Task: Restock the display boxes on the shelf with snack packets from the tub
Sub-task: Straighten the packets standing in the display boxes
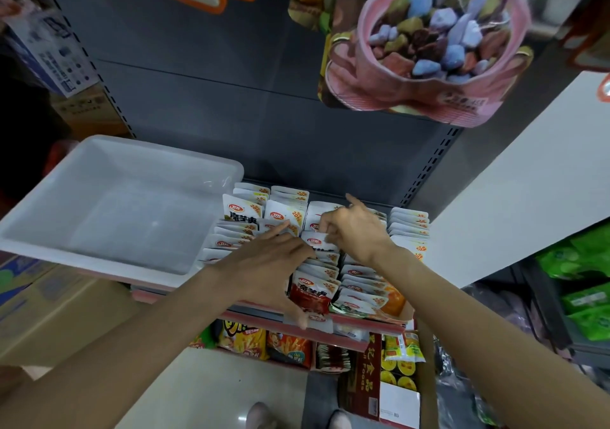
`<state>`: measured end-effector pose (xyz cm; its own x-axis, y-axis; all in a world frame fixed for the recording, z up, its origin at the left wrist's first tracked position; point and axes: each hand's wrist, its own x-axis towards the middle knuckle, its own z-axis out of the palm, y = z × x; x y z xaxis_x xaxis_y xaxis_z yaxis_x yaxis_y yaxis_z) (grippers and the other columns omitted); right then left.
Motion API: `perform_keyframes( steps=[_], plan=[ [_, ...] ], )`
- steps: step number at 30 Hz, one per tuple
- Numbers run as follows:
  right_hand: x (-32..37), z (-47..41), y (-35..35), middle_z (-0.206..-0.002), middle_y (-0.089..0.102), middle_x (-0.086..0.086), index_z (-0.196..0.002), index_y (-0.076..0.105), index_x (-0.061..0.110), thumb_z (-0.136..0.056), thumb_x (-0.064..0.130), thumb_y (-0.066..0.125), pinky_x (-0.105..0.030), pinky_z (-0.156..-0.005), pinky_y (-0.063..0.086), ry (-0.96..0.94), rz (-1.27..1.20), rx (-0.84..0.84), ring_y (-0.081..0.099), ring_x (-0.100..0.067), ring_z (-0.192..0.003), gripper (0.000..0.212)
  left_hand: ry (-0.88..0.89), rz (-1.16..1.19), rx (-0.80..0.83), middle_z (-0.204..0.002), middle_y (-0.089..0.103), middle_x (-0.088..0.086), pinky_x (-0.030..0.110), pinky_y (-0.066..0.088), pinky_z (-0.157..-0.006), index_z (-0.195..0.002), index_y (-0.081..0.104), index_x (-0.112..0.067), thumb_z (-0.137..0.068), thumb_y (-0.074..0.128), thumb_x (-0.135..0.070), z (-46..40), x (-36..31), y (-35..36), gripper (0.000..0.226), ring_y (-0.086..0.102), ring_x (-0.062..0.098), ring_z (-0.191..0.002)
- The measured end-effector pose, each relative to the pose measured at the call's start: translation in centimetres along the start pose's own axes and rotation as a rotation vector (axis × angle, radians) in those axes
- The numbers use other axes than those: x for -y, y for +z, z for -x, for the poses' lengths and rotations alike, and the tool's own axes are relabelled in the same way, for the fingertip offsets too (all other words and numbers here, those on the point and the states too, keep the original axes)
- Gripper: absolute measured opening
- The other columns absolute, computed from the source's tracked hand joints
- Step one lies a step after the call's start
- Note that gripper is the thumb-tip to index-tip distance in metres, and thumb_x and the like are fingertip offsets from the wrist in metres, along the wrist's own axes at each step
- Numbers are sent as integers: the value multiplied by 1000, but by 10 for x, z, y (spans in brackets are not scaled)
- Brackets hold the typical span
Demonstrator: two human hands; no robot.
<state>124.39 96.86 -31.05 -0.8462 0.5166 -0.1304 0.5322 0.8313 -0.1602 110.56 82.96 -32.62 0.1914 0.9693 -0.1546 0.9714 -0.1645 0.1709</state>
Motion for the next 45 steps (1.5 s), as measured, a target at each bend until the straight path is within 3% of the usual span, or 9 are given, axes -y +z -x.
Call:
perform_keyframes(
  steps=[3,6,11,18,29,33,37,41,45],
  plan=[
    [-4,5,-2,-88,66,1,-85,66,25,-87,13,61,-33,-108,34,-15,-167,150,59,-21,-98,13,-21,-15,-46,-148,28,-2,30,9,-114,-144,27,-22,-77,58,-67,-1,-6,-2,86,20,17,-138],
    [-8,8,-9,-105,70,-5,-104,72,14,-88,6,56,-30,-91,49,-5,-305,231,63,-19,-101,24,-42,33,-46,-143,26,-1,27,4,-114,-142,26,-19,-73,53,-75,-1,-12,-5,93,19,17,-136],
    [-9,13,-13,-113,69,-5,-114,68,18,-91,3,47,-30,-93,46,-16,-313,270,60,-18,-104,35,-110,17,-17,-155,5,4,27,-14,-108,-150,-3,-15,-74,54,-74,-2,-18,0,111,3,22,-144],
    [-19,-3,-1,-123,62,-3,-120,60,22,-95,14,43,-36,-86,50,110,-110,38,58,-26,-110,32,-94,97,50,-142,37,-2,29,26,-108,-146,27,-23,-88,42,-63,-6,-14,-15,72,33,14,-129],
    [0,-25,19,-121,58,-6,-117,60,15,-94,18,49,-34,-99,32,107,325,30,45,-25,-119,26,-58,110,39,-147,33,-5,26,21,-109,-147,25,-27,-92,44,-54,-1,-10,-15,65,31,12,-132],
    [-4,-19,15,-116,59,-3,-108,65,22,-90,11,54,-32,-96,34,40,201,20,47,-23,-115,24,-69,124,33,-149,27,-5,27,20,-111,-147,24,-29,-91,45,-54,1,-9,-11,65,27,12,-134],
    [-13,-1,4,-110,66,-2,-101,70,21,-88,9,58,-32,-94,42,-54,-90,77,54,-20,-107,22,-84,90,-11,-157,-6,-7,29,3,-115,-149,17,-32,-90,45,-54,2,-10,-6,68,1,14,-143],
    [-17,8,-5,-116,64,-2,-102,72,14,-90,8,58,-22,-95,38,-137,-261,208,53,-17,-111,20,-60,64,16,-153,24,-5,26,5,-113,-146,21,-27,-90,45,-54,-4,-13,-5,66,16,12,-140],
    [-20,-4,-9,-125,56,-7,-123,59,16,-96,17,47,-33,-94,44,68,-203,16,54,-26,-113,29,-60,78,24,-142,39,-5,28,16,-110,-139,30,-26,-90,46,-54,-7,-13,-11,59,31,12,-131]
  ],
)
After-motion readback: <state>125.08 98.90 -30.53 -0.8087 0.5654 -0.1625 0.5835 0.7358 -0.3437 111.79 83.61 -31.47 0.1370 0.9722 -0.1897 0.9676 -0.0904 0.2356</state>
